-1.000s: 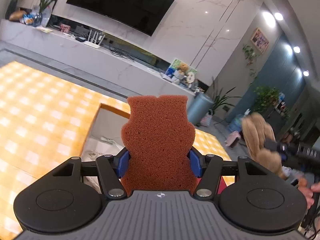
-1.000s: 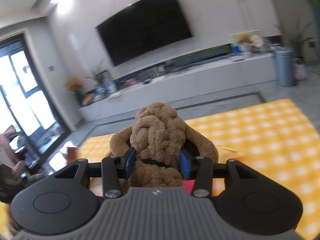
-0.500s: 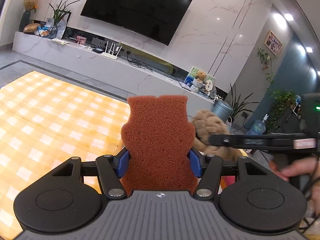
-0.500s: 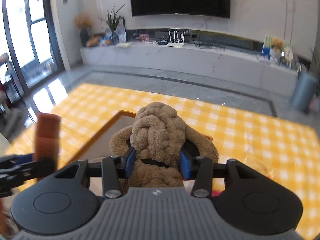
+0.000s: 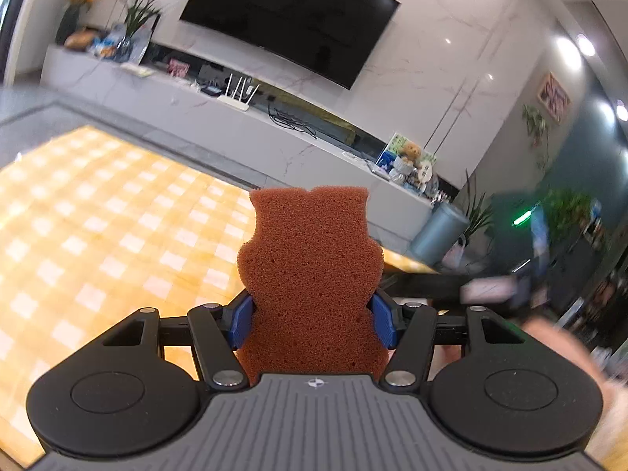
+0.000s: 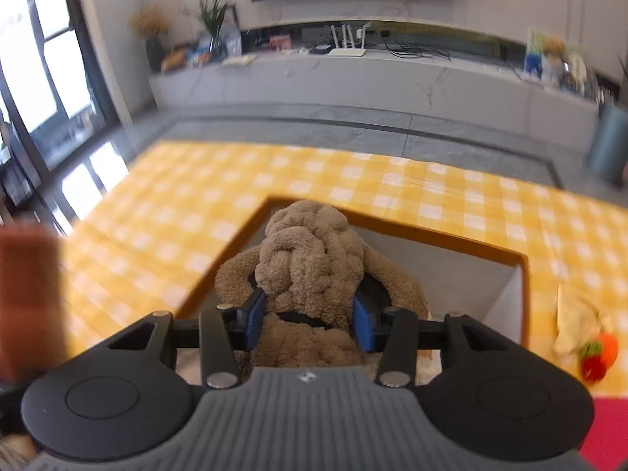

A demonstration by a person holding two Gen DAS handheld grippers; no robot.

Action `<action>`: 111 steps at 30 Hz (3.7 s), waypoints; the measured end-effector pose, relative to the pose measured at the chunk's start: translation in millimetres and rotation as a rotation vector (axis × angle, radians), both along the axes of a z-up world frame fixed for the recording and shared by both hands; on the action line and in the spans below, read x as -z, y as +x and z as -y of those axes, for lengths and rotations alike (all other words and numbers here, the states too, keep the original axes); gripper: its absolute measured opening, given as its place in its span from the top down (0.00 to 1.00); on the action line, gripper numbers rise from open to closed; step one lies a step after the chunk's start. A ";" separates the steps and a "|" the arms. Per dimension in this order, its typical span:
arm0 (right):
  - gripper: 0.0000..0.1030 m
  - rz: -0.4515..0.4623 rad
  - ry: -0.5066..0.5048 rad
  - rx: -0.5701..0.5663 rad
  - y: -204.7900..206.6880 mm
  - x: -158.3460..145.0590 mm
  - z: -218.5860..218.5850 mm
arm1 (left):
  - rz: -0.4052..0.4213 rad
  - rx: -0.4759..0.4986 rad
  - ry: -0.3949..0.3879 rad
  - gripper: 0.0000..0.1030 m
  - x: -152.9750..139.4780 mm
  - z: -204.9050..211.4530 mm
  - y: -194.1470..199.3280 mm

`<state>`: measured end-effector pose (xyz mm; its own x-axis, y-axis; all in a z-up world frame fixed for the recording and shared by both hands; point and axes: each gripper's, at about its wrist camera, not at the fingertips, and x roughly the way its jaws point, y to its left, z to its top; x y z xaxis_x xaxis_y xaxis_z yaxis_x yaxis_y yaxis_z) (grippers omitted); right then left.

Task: Organize soft objects
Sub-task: 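Carry the plush toy into the box and open the right gripper while the left gripper carries the sponge over, then open the left gripper to drop the sponge into the box, then withdraw both tools toward the yellow cloth and orange crocheted ball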

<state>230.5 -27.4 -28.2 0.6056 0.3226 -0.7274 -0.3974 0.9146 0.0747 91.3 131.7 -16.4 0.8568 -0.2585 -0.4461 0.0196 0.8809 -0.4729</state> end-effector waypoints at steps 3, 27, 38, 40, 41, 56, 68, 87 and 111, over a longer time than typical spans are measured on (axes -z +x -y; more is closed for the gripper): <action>0.55 -0.059 -0.088 -0.003 11.8 26.9 -17.6 | -0.006 -0.002 -0.015 0.33 0.9 -3.9 1.1; 0.09 0.150 -0.095 -0.032 -17.7 -7.6 25.9 | 0.048 0.009 0.015 0.33 -10.9 12.3 -6.7; 0.08 0.102 0.091 0.151 -41.5 -42.3 104.2 | -0.201 0.192 0.096 0.33 15.6 47.3 27.9; 0.08 0.095 0.115 0.168 -44.5 -39.4 102.8 | -0.280 0.201 0.126 0.33 28.9 55.4 37.2; 0.08 0.079 0.131 0.172 -45.0 -36.7 101.4 | -0.304 0.217 0.141 0.34 35.6 58.9 41.8; 0.08 -0.108 0.365 0.222 -61.2 -31.7 100.7 | -0.283 0.247 0.563 0.24 35.1 106.8 42.3; 0.31 -0.101 0.337 0.194 -70.4 -31.0 103.9 | -0.230 0.286 0.206 0.12 8.4 54.8 36.5; 0.85 -0.238 -0.086 -0.309 -69.8 37.9 -12.3 | -0.131 0.001 0.182 0.11 -2.7 -4.4 24.8; 0.19 -0.004 0.006 -0.305 -97.0 -23.2 29.0 | 0.067 0.049 0.198 0.10 -42.4 19.4 -7.0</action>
<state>133.5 -56.4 -5.0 0.4772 0.4939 -0.7269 -0.6536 0.7524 0.0821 84.3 112.3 25.9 0.8749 -0.2139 -0.4345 0.0908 0.9537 -0.2867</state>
